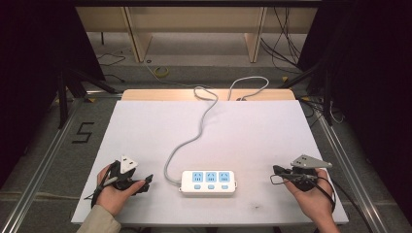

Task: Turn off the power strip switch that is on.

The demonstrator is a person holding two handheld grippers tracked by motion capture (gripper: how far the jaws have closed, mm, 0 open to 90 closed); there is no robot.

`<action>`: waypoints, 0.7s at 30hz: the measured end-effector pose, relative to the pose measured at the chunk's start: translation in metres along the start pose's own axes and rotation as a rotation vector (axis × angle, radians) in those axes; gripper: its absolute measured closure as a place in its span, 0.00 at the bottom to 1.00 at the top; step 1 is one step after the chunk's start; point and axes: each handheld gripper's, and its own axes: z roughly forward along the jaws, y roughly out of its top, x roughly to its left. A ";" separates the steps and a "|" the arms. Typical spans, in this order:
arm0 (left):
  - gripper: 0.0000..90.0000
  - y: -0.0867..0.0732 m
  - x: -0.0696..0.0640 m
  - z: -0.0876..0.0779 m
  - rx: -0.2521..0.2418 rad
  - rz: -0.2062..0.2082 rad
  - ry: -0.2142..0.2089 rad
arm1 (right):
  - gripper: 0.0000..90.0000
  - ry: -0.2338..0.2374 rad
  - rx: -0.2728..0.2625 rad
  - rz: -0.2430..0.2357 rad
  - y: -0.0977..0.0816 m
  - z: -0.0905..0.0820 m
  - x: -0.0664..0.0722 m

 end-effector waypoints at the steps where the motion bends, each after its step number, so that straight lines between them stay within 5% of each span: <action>1: 0.17 0.000 0.000 0.000 0.000 0.000 0.000 | 1.00 0.001 0.000 0.000 0.000 0.000 0.000; 21: 0.17 0.001 0.000 0.000 -0.002 0.003 0.003 | 1.00 0.011 0.011 -0.006 0.007 0.003 0.003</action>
